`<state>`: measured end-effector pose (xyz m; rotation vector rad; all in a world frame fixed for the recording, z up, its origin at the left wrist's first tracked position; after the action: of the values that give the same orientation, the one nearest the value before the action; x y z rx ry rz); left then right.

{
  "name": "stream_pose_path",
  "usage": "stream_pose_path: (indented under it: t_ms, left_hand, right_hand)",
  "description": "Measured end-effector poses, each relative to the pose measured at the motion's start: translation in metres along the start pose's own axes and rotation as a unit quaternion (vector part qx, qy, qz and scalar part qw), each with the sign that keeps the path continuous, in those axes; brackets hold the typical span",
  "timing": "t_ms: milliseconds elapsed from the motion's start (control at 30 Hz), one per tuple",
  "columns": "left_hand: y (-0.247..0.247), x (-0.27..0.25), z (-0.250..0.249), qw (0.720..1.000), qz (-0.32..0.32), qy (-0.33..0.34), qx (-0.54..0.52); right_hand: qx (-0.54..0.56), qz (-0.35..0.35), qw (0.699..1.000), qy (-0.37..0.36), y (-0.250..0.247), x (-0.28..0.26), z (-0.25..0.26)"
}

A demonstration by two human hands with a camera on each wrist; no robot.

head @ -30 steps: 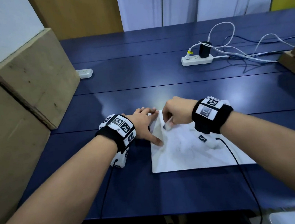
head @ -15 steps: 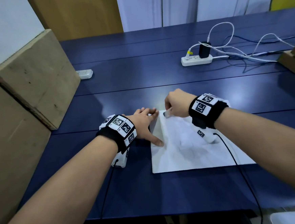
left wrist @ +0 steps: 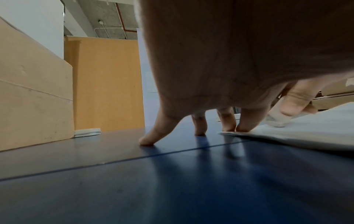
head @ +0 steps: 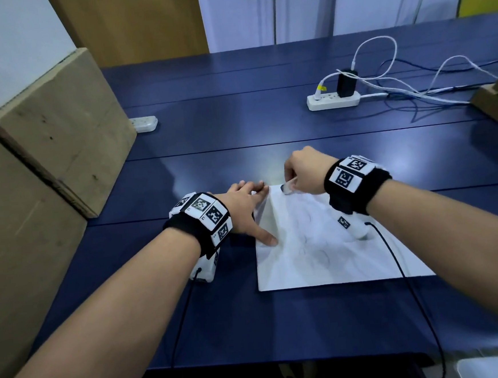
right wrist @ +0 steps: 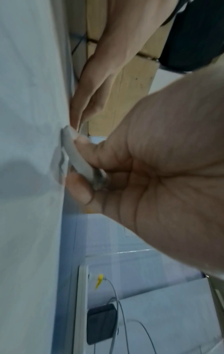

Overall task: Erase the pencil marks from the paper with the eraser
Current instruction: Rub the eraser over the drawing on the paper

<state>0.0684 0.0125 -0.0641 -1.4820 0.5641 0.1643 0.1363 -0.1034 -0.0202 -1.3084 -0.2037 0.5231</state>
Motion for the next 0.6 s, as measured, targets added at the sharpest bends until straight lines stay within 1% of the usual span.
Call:
stream_pose_path:
  t_ms: [33,67,100,167,200,233,267,300,400,467,500,533,567,600]
  left_hand:
    - [0.000,0.000,0.000,1.000,-0.001,-0.001,-0.001]
    - [0.000,0.000,0.000,1.000,-0.001,-0.001,-0.002]
    - [0.000,0.001,0.001,1.000,0.000,-0.003,-0.003]
    - [0.001,0.001,0.001,1.000,0.006,-0.009,-0.002]
    - [0.001,0.002,0.001,1.000,0.010,-0.012,0.000]
    - [0.001,0.001,0.001,1.000,0.011,-0.012,0.002]
    - [0.001,0.001,-0.001,1.000,0.009,-0.010,0.003]
    - [0.000,0.000,-0.001,1.000,0.006,-0.006,0.003]
    - [-0.003,-0.003,-0.003,1.000,0.000,0.000,0.004]
    - [-0.003,-0.003,-0.003,1.000,0.001,-0.001,0.003]
    - [-0.002,-0.002,-0.002,1.000,0.002,-0.002,0.000]
    - [-0.001,-0.001,-0.001,1.000,0.002,-0.003,-0.003]
    - [-0.001,0.000,0.000,1.000,0.002,-0.005,-0.006]
    - [0.000,0.001,0.001,1.000,0.002,-0.006,-0.006]
  right_hand:
    - [0.003,0.003,1.000,-0.002,0.001,-0.001,-0.001]
    - [0.004,0.021,1.000,-0.015,0.004,-0.005,0.002]
    - [-0.001,0.058,0.998,-0.034,0.010,-0.012,0.007]
    - [-0.026,0.164,0.983,-0.079,0.029,-0.032,0.021]
    - [-0.041,0.200,0.974,-0.094,0.036,-0.038,0.026]
    - [-0.051,0.211,0.971,-0.100,0.038,-0.040,0.028]
    - [-0.057,0.197,0.974,-0.095,0.035,-0.036,0.027]
    - [-0.056,0.166,0.981,-0.080,0.029,-0.028,0.023]
    - [-0.030,0.034,0.999,-0.023,0.003,-0.003,0.007]
    - [-0.016,-0.003,1.000,-0.012,-0.002,0.000,0.002]
    - [-0.007,0.000,1.000,-0.017,0.000,-0.003,0.002]
    - [-0.002,0.021,0.999,-0.029,0.004,-0.009,0.004]
    - [-0.003,0.065,0.997,-0.049,0.011,-0.017,0.009]
    - [-0.011,0.124,0.990,-0.072,0.022,-0.028,0.016]
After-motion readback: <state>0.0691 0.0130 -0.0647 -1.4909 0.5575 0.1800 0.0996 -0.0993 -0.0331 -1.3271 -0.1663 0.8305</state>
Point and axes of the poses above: each hand's wrist, its own x-axis towards the middle knuckle, its own y-axis out of the palm, z = x × y, the point moved 9 cm from there along x, towards the middle knuckle, and after that the axes turned 2 degrees about -z, right-handed, at the moved point
